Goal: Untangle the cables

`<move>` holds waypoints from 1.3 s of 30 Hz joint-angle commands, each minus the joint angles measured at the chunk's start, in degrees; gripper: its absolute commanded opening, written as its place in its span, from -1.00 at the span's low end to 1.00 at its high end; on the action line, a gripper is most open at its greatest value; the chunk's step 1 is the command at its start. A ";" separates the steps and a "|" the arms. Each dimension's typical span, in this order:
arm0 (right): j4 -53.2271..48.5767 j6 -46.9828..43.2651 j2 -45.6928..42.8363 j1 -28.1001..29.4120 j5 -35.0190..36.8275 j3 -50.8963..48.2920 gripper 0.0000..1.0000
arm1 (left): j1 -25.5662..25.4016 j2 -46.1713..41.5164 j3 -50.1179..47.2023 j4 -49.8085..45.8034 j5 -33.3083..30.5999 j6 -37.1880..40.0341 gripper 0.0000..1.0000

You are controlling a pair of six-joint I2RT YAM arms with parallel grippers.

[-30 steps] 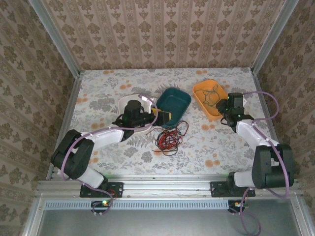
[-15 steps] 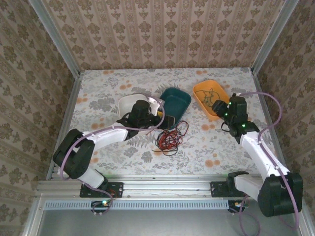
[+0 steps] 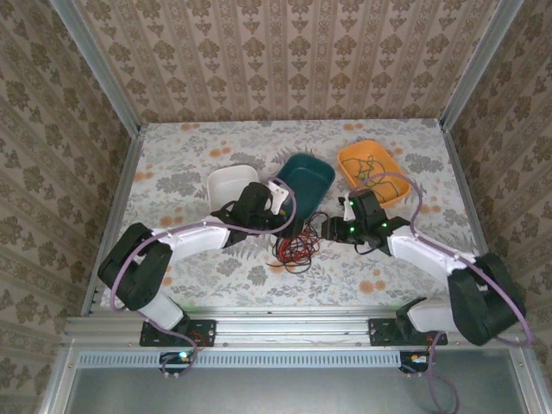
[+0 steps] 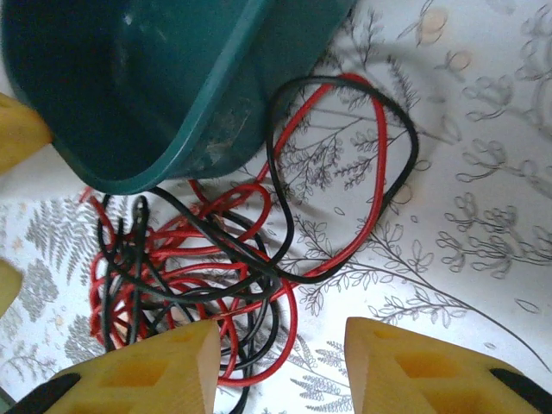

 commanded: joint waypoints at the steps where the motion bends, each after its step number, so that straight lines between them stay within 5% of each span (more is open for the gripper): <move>1: 1.72 -2.54 4.99 0.68 -4.80 4.45 -0.13 | -2.18 -0.54 0.96 -5.60 -2.76 4.77 0.58; 17: 1.83 -4.67 19.02 1.75 -7.36 12.56 -0.18 | -3.74 -1.66 1.00 -6.58 -4.34 6.26 0.58; 21: 3.01 -4.23 18.98 1.85 -7.04 11.54 -0.55 | -3.77 -2.38 1.80 -7.63 -4.75 7.32 0.59; 27: 1.35 -5.11 12.57 1.89 -3.31 9.56 -0.94 | -3.77 -4.22 1.94 -8.78 -5.41 8.66 0.60; 39: -11.38 -7.20 -14.32 -0.34 5.28 9.49 -1.00 | -3.70 -2.60 1.64 -7.25 -4.63 8.67 0.60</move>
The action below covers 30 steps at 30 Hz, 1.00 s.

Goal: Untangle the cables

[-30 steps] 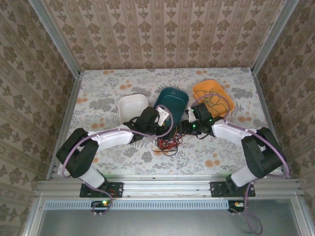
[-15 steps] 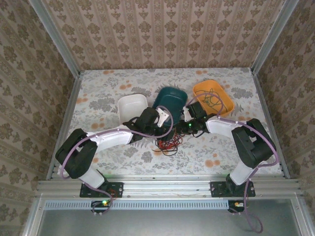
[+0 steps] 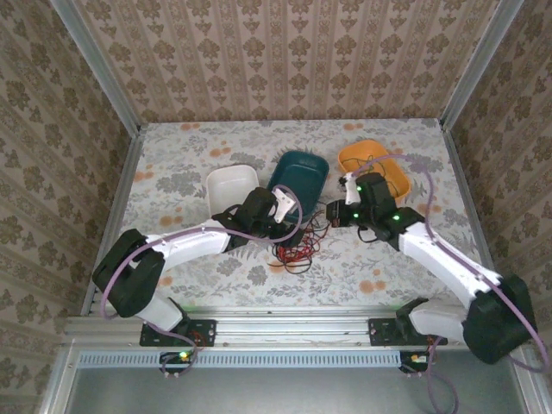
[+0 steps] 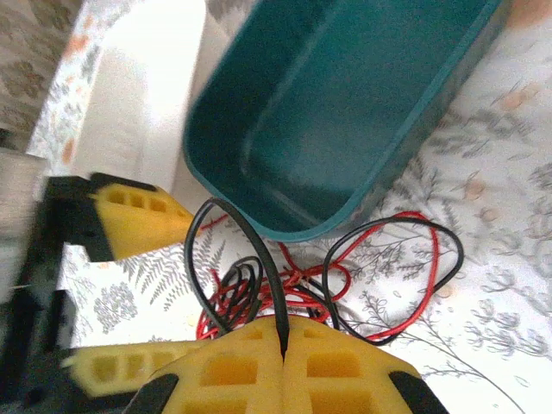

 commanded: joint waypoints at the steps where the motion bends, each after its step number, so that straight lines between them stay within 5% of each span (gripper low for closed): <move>1: -5.71 -1.61 -5.01 -0.35 4.15 2.10 -1.00 | -0.39 0.66 1.17 -0.03 0.25 1.49 0.60; 16: -1.59 -4.54 -12.29 -0.43 14.19 20.12 -1.00 | -0.20 1.31 -1.23 2.88 -0.27 -0.05 0.58; 30: 10.95 -9.33 -3.42 -0.43 15.97 39.16 -1.00 | -0.18 -0.37 -4.71 4.59 -2.60 -1.38 0.67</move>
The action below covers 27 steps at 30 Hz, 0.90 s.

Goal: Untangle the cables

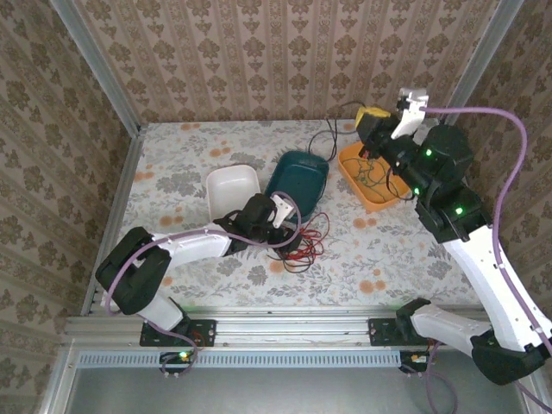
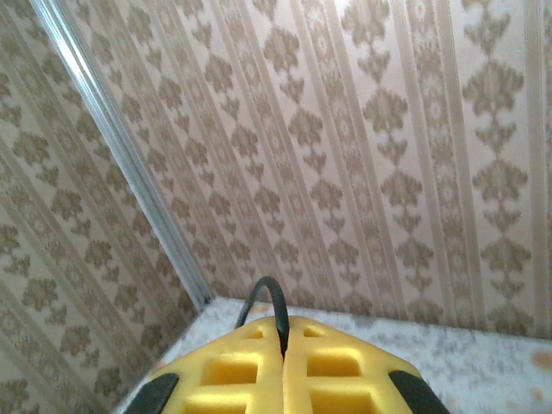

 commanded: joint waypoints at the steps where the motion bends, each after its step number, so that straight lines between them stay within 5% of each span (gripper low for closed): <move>1: 6.10 -1.81 2.16 -0.19 1.41 6.07 -1.00 | -0.19 -1.76 -0.98 1.10 -1.20 -1.12 0.68; 21: 17.96 -0.80 17.86 -0.16 1.27 30.25 -1.00 | -0.16 -1.90 -3.46 3.12 -1.49 -2.96 0.73; 27: 14.64 -1.93 26.13 -0.16 2.27 42.60 -1.00 | -0.06 -5.11 -5.14 5.77 -1.16 -3.49 0.91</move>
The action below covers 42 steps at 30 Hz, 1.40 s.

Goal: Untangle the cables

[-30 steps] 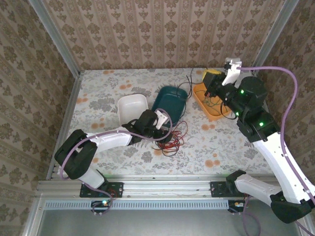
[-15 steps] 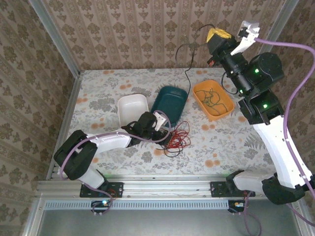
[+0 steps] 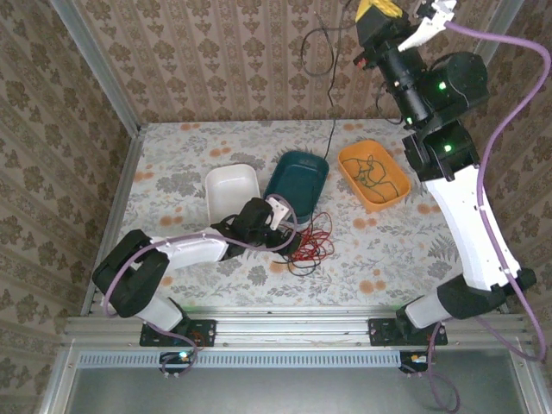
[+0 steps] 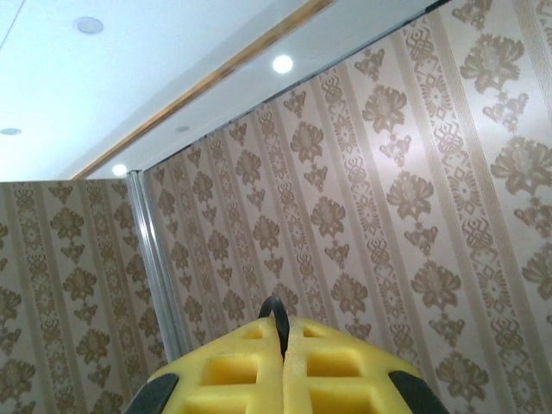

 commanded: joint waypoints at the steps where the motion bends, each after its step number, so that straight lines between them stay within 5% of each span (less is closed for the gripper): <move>1: 0.20 -1.25 2.49 -0.15 2.09 6.94 -1.00 | -0.07 -4.48 -1.90 2.86 0.31 -0.86 0.92; 14: 1.04 -2.78 6.36 -0.11 3.55 10.04 -1.00 | 5.07 -19.24 -2.30 7.03 -1.99 -3.84 1.00; 22: -4.09 -3.02 11.18 -0.05 3.16 11.40 -1.00 | 5.99 -18.37 -3.12 5.57 -13.71 -4.76 1.00; 31: -3.94 -3.99 13.46 1.42 4.44 11.90 -1.00 | 5.87 -18.06 -4.62 5.34 -15.09 -6.22 1.00; 42: -2.29 -17.78 13.86 6.20 8.84 22.60 -1.00 | 5.87 -17.47 -4.84 4.50 -17.15 -7.24 1.00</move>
